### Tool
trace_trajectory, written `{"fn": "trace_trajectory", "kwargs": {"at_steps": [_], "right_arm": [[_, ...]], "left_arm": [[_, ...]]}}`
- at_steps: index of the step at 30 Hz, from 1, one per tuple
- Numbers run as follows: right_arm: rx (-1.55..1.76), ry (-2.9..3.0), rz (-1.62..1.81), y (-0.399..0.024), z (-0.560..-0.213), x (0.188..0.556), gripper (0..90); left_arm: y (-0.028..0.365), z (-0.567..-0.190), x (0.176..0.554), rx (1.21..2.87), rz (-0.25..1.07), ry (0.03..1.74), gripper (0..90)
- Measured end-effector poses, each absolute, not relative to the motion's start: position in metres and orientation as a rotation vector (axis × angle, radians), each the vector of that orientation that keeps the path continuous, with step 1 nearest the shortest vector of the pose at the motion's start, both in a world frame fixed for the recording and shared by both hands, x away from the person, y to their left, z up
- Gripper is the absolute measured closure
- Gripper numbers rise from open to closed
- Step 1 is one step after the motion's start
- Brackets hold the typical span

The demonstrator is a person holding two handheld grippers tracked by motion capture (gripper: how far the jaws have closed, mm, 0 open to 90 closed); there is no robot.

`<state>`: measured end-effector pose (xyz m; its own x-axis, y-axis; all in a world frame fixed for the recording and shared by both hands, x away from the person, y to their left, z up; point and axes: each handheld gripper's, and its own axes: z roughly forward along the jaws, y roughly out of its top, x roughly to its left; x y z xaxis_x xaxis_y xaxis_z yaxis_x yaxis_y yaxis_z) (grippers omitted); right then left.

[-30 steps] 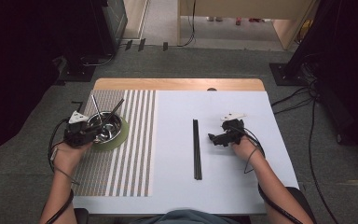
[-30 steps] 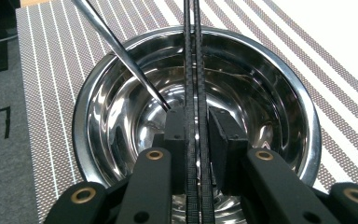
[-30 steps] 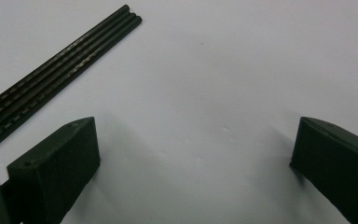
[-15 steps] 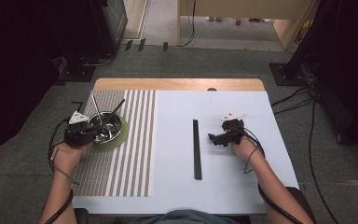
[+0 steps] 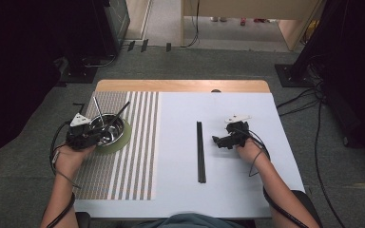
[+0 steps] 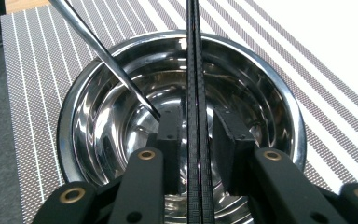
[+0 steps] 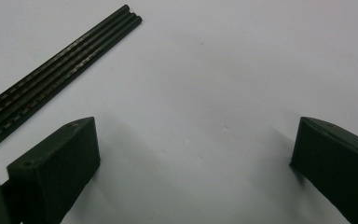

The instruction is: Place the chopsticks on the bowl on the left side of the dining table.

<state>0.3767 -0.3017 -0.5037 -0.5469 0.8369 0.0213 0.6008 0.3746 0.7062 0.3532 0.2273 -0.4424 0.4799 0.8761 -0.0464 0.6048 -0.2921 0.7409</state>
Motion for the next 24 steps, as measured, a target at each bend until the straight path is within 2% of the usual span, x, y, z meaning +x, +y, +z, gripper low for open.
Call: {"fn": "trace_trajectory", "kwargs": {"at_steps": [10,15,24], "right_arm": [[1.260,2.299,0.966,-0.3017,-0.5037,0.3767,0.5],[1.257,2.300,0.967,-0.3018,-0.5037,0.3767,0.5],[1.257,2.299,0.967,-0.3018,-0.5037,0.3767,0.5]], "left_arm": [[0.2258,-0.4454,0.3548,2.031,0.472,1.226,75.5],[0.2277,-0.4452,0.3544,2.034,0.464,1.223,80.0],[0.2296,-0.4447,0.3536,2.053,0.443,1.195,80.5]]}}
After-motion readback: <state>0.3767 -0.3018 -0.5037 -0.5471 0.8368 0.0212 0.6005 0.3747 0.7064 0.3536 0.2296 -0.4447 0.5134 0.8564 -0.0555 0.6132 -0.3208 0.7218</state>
